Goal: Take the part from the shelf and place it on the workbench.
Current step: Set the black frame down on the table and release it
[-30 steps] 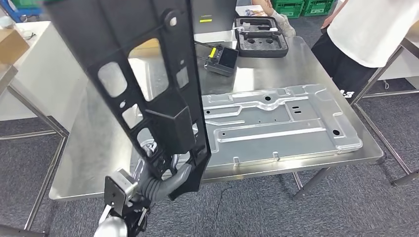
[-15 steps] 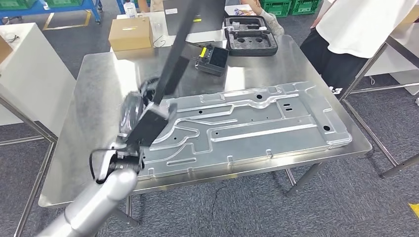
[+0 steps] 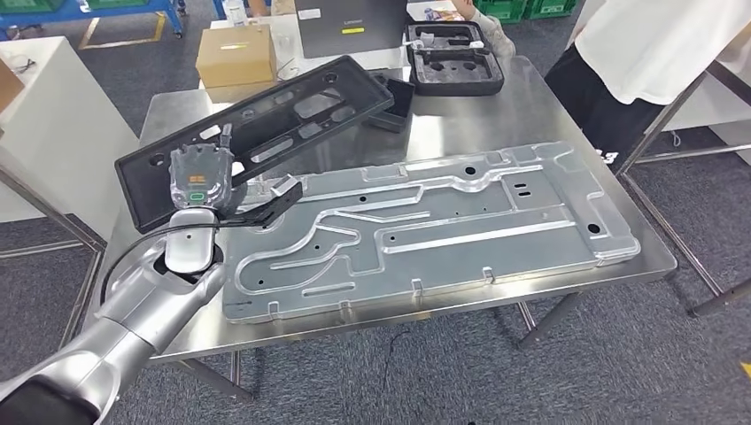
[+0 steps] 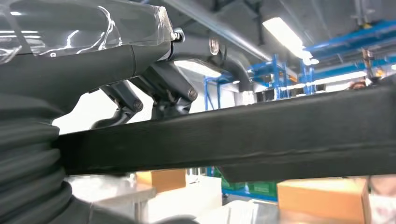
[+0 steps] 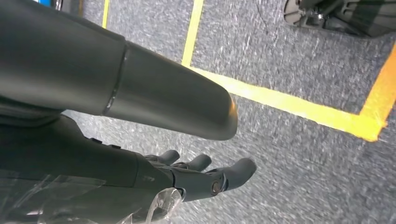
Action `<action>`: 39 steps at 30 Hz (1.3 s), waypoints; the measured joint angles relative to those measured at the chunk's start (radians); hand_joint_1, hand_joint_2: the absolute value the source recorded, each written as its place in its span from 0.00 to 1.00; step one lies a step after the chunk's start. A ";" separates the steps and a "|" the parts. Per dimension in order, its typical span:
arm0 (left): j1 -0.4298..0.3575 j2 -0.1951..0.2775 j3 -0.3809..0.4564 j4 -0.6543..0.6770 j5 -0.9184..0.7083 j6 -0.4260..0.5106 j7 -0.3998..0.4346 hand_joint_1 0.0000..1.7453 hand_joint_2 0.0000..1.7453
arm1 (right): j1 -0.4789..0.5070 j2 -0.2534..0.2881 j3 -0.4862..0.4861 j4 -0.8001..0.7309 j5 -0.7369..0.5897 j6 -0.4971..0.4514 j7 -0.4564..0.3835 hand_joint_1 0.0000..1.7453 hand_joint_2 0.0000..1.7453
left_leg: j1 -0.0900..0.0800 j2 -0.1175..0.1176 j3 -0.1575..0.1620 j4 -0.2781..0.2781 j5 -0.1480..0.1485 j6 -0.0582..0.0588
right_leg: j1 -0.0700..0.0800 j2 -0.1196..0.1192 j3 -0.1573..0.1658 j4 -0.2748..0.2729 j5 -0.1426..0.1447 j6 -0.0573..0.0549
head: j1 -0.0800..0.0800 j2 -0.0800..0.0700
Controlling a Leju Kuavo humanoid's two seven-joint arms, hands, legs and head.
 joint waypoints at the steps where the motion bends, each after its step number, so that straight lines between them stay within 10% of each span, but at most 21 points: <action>1: 0.005 0.001 -0.004 0.009 -0.013 -0.004 -0.002 0.00 1.00 | -0.002 0.000 0.003 0.000 -0.001 0.000 0.001 0.00 0.00 | 0.001 0.001 -0.001 0.000 -0.001 -0.004 | -0.001 0.001 -0.001 0.000 -0.001 -0.006 | -0.001 0.000; 5: 0.029 -0.001 -0.020 0.041 0.005 -0.015 -0.032 0.00 0.00 | -0.004 0.002 0.017 0.000 -0.006 0.001 0.007 0.00 0.00 | 0.008 -0.001 -0.065 0.134 -0.073 -0.023 | -0.003 0.003 0.004 -0.003 -0.003 -0.026 | -0.004 0.000; 7: 0.051 -0.008 -0.017 0.060 0.115 -0.033 -0.097 0.00 0.00 | -0.001 0.002 0.023 0.000 -0.007 0.005 0.011 0.00 0.00 | 0.010 -0.001 -0.137 0.272 -0.119 -0.028 | -0.003 0.008 0.005 -0.003 -0.004 -0.031 | -0.005 0.000; 9: 0.078 -0.021 0.000 0.073 0.265 -0.071 -0.173 0.00 0.00 | 0.002 0.002 0.029 0.000 -0.007 0.006 0.011 0.00 0.00 | 0.012 -0.001 -0.161 0.299 -0.105 -0.029 | -0.003 0.014 0.008 -0.002 -0.006 -0.032 | -0.005 0.000; 13: 0.100 -0.044 0.038 0.067 0.521 -0.142 -0.281 0.00 0.00 | 0.006 0.004 0.045 0.000 -0.010 0.003 0.007 0.00 0.00 | 0.012 -0.002 -0.055 0.048 0.014 -0.022 | 0.000 0.021 0.013 0.000 -0.010 -0.026 | -0.005 0.000; 18: 0.113 -0.056 0.063 0.035 0.630 -0.161 -0.307 0.00 0.00 | 0.013 0.003 0.058 0.000 -0.023 -0.003 0.004 0.00 0.00 | 0.009 -0.003 -0.032 0.003 0.032 0.000 | -0.001 0.018 0.010 0.011 -0.023 -0.001 | -0.004 0.000; 24: 0.154 -0.082 0.062 -0.078 0.783 -0.162 -0.362 0.00 0.00 | 0.026 0.001 0.073 0.000 -0.055 -0.009 -0.001 0.00 0.00 | 0.015 -0.003 -0.031 0.001 0.043 0.015 | -0.006 0.008 -0.100 0.296 -0.171 0.024 | 0.000 0.000; 28: 0.177 -0.109 0.046 -0.198 0.847 -0.167 -0.391 0.00 0.00 | 0.035 -0.008 0.073 0.000 -0.089 -0.017 -0.010 0.00 0.00 | 0.019 -0.005 -0.038 0.017 0.040 0.004 | -0.020 0.003 0.025 0.076 -0.073 0.038 | 0.001 0.000; 32: 0.189 -0.143 0.016 -0.296 0.933 -0.193 -0.449 0.00 0.00 | 0.046 -0.016 0.073 0.000 -0.118 -0.024 -0.026 0.00 0.00 | 0.016 -0.006 -0.048 0.024 0.046 -0.020 | -0.017 0.012 0.042 0.025 -0.048 0.007 | 0.000 0.000; 39: 0.267 -0.149 -0.022 -0.436 1.118 -0.240 -0.535 0.00 0.00 | 0.070 -0.023 0.072 0.000 -0.143 -0.046 -0.036 0.00 0.00 | 0.014 -0.007 -0.130 0.322 -0.163 -0.026 | 0.003 0.005 -0.011 0.024 -0.004 -0.030 | -0.004 0.000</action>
